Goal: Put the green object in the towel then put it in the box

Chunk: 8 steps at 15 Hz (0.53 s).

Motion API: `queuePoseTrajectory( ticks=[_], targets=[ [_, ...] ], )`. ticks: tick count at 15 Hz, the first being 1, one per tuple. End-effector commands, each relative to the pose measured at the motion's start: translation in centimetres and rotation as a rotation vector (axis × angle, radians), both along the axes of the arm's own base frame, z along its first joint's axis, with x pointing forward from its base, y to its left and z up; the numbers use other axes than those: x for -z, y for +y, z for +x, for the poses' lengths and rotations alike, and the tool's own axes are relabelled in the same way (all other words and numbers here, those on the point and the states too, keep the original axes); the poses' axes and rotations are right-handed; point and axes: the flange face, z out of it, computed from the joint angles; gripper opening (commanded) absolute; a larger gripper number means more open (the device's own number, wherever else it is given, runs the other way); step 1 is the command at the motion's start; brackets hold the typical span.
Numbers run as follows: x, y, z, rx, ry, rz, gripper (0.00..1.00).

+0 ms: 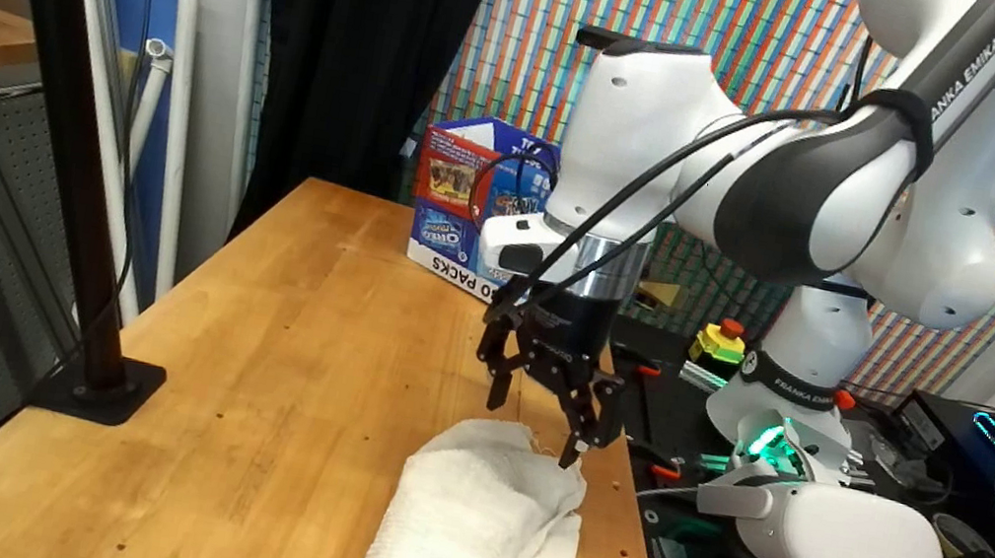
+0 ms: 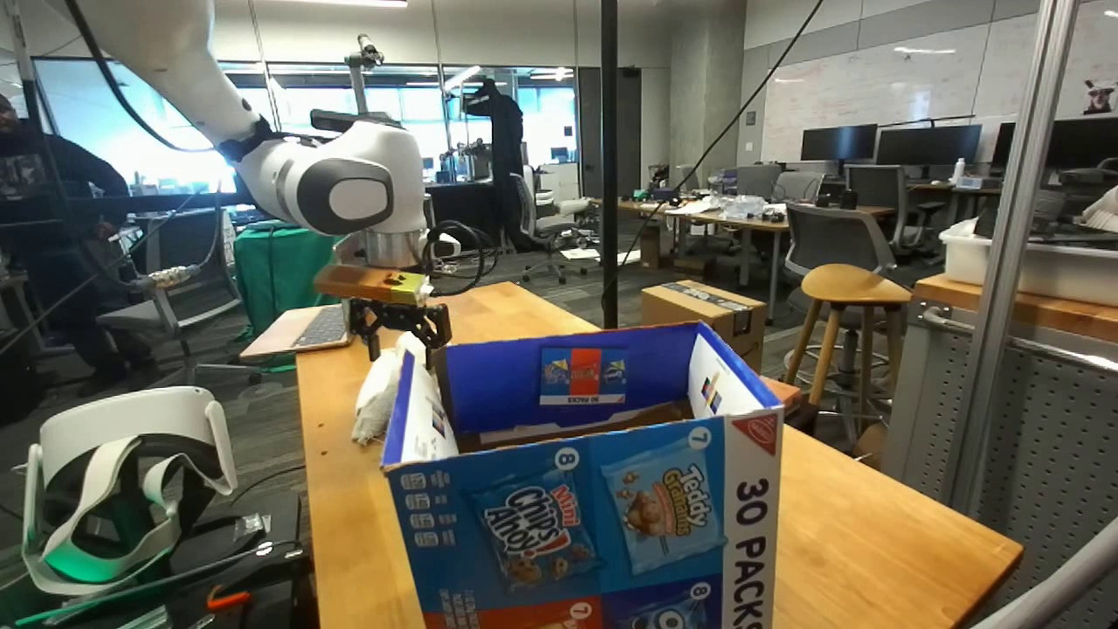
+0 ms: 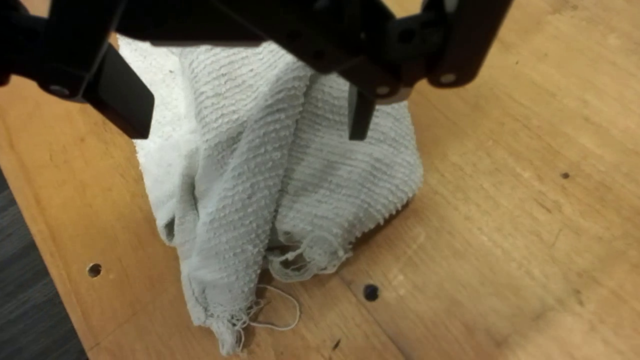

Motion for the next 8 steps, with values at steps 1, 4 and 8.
queuePoseTrajectory(
  ticks=[1, 4, 8],
  targets=[
    [1.5, 0.0, -0.4, 0.070, -0.016, -0.029, 1.00],
    [3.5, 0.0, -0.8, 0.089, -0.006, -0.074, 1.00],
    [6.4, 0.1, -1.5, 0.093, 0.023, -0.132, 1.00]
  ],
)
